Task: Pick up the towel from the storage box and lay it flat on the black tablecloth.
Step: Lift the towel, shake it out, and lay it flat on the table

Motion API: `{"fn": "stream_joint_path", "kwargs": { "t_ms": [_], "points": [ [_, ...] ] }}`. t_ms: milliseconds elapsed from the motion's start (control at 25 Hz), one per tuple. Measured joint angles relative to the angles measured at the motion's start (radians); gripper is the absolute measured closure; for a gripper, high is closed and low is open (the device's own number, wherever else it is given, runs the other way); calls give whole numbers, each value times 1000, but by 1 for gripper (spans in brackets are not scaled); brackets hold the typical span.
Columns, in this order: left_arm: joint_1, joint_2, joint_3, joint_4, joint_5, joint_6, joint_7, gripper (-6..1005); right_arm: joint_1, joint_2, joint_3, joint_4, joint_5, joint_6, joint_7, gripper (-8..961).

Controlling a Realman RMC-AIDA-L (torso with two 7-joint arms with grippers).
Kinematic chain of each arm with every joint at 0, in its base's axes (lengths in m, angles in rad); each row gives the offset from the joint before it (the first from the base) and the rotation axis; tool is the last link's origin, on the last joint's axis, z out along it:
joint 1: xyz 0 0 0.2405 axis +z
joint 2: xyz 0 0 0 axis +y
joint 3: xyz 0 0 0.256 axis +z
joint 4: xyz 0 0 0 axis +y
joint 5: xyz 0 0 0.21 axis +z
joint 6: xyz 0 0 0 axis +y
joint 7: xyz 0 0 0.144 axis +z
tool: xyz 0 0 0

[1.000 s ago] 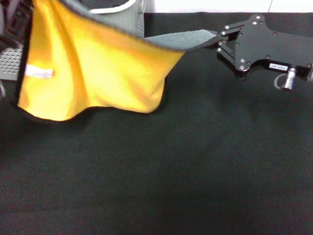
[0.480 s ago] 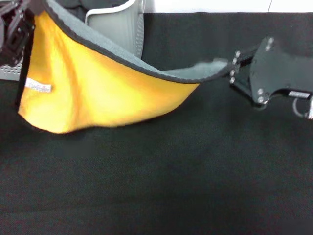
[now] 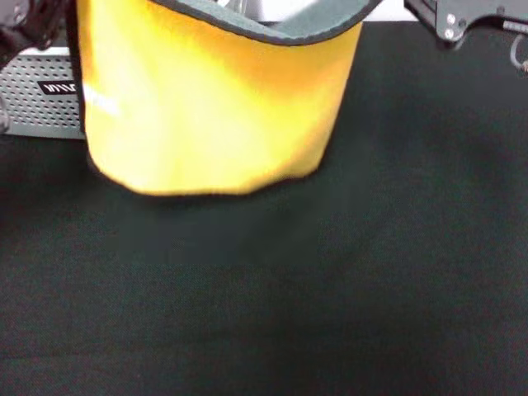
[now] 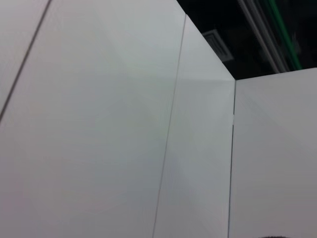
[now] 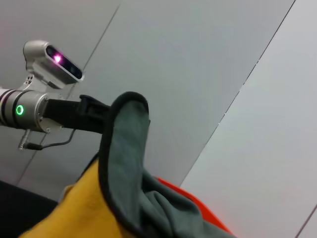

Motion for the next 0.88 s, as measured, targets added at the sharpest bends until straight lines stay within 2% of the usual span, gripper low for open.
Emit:
{"fn": "stream_joint_path", "kwargs": {
  "t_ms": [120, 280, 320, 440, 520, 640, 760, 880],
  "points": [
    [-18, 12, 4, -1, 6, -7, -7, 956, -3, 1, -2, -9, -15, 9, 22, 949],
    [9, 15, 7, 5, 44, 15, -39, 956, -42, 5, -31, -35, -22, 41, 63, 949],
    [25, 18, 7, 6, 61, 27, -46, 955, -102, 6, -83, -85, -23, 75, 107, 949],
    [101, 25, 3, 17, 87, 98, -53, 955, -198, 6, -165, -204, -26, 86, 155, 948],
    [159, 26, 1, 54, 83, 168, -60, 955, -272, 5, -196, -333, -25, 90, 182, 948],
    [223, 25, 4, 136, 52, 253, -125, 955, -342, 3, -210, -506, -14, 98, 222, 948],
    [259, 18, 6, 192, 41, 264, -188, 955, -359, 1, -212, -562, -12, 99, 253, 948],
    [247, 19, -6, 162, 105, 207, -197, 954, -311, 1, -219, -462, -25, 94, 258, 948]
  ]
}}
